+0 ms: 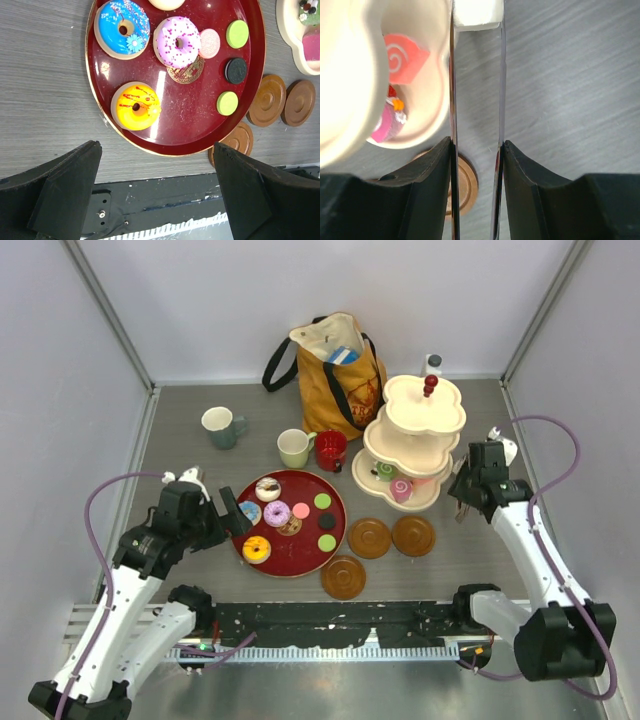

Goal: Serve the afternoon tea

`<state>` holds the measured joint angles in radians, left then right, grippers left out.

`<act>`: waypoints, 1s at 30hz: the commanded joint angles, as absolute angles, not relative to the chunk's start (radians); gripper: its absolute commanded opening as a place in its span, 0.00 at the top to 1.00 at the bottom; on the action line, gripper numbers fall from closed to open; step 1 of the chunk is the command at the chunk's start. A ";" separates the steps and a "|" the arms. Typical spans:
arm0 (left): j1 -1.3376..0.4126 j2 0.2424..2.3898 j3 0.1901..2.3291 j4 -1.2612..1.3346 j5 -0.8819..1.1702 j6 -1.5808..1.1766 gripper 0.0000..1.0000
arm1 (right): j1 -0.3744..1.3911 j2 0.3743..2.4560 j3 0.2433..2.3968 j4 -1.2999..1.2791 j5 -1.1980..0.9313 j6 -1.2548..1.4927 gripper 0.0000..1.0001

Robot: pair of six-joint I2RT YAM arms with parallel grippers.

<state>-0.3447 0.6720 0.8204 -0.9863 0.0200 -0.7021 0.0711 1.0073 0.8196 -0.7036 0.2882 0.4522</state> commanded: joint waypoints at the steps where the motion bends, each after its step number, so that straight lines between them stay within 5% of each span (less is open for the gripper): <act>1: -0.339 0.666 0.841 -0.976 0.018 -0.678 0.00 | 0.034 1.069 0.884 -0.516 0.186 0.385 0.56; 20: -0.339 0.692 0.842 -0.979 0.014 -0.681 0.00 | 0.026 1.204 0.848 -0.344 0.014 0.327 0.53; 30: -0.339 0.695 0.842 -0.977 0.014 -0.681 0.01 | 0.026 1.212 0.831 -0.364 0.057 0.339 0.39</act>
